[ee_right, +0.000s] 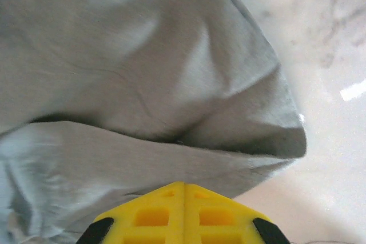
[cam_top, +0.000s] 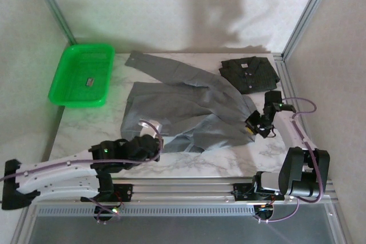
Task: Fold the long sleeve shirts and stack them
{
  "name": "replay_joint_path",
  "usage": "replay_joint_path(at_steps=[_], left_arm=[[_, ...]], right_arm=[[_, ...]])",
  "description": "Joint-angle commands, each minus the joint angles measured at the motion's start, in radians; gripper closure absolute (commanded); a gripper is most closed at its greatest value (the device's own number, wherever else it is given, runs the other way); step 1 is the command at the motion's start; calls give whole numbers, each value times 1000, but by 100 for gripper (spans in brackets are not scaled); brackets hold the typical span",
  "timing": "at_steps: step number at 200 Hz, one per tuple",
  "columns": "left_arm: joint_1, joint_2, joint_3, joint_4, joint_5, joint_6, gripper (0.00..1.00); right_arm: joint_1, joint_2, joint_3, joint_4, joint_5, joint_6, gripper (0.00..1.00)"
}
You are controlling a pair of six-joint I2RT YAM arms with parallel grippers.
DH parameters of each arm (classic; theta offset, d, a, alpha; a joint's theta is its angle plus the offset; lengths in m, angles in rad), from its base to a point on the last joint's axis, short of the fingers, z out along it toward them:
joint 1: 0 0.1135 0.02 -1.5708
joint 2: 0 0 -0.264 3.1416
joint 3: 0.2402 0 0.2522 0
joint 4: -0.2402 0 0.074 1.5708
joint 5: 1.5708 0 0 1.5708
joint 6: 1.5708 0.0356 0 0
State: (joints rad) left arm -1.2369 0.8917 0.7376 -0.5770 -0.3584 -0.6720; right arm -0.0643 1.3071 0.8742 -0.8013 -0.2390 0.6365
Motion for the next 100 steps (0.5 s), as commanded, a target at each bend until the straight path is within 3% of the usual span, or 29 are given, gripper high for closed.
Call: replay_joint_path(at_steps=[1,23,70,100], left_arm=[[-107,42,6,-155,-209,-246,100],[-154,60,9,-264,-260,-383,100],[-230,138,-42,-379,-216,-543,100],[-237,160,-52,-600,-244,-794,100]], right_arm=[[-9,26,73,-54,-23,-33,100],[-12,65,88,-44,-32,-46,100],[-12,135,49,7,-68,-56,100],[-12,160,49,19,-84,-69,100]])
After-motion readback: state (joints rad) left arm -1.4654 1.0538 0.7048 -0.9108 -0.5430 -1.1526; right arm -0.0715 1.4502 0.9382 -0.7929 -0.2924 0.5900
